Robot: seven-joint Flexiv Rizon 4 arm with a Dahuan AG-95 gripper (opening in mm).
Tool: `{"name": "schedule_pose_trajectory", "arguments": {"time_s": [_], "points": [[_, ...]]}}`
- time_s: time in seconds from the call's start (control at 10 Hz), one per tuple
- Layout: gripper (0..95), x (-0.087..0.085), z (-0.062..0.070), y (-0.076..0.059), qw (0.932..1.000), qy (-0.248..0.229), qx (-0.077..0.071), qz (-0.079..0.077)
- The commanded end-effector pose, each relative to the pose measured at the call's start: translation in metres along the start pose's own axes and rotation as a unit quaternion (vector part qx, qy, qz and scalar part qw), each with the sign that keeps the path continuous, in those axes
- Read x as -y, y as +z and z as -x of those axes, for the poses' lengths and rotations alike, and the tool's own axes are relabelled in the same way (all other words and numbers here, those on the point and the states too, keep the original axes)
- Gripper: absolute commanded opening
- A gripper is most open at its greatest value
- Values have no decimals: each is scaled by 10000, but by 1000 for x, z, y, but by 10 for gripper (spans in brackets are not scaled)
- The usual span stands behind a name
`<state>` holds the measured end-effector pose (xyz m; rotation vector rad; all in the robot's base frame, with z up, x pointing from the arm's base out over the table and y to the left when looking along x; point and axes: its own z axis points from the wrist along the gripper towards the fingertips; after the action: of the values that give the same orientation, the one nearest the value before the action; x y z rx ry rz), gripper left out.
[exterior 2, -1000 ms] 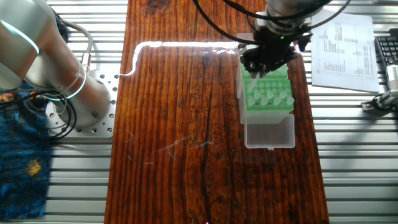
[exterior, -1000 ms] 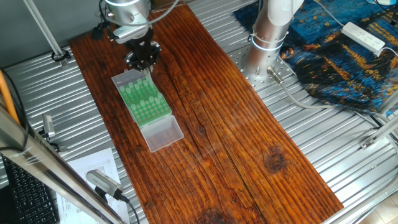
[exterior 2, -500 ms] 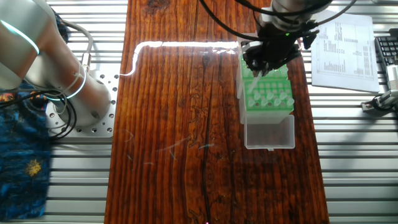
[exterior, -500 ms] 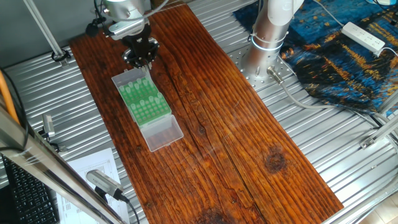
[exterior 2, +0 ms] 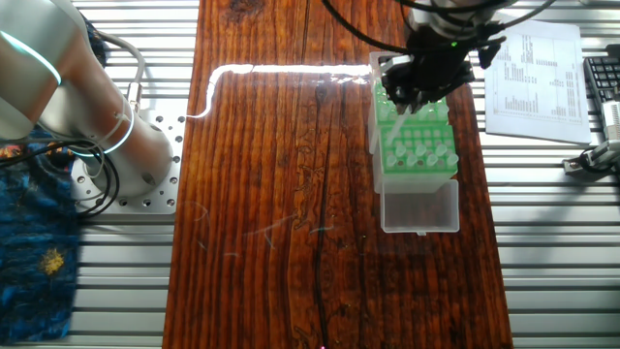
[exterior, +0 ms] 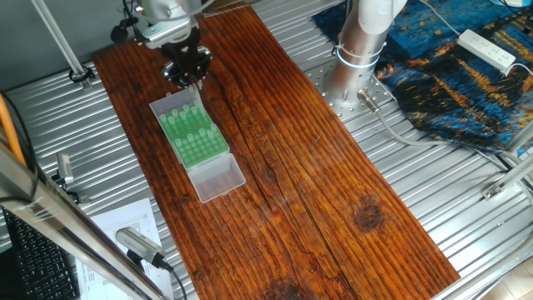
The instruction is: Transfer all large pipette tips from one holder to another
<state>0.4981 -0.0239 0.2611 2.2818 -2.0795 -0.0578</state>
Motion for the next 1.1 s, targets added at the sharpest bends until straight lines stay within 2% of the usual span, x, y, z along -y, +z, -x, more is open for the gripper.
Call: {"name": "schedule_pose_trajectory", "arguments": {"time_s": [0.1, 1.1], "points": [[0, -1, 0, -3, 10000, -2, 13, 11], [0, 1, 0, -36, 9999, 78, 13, 111]]}}
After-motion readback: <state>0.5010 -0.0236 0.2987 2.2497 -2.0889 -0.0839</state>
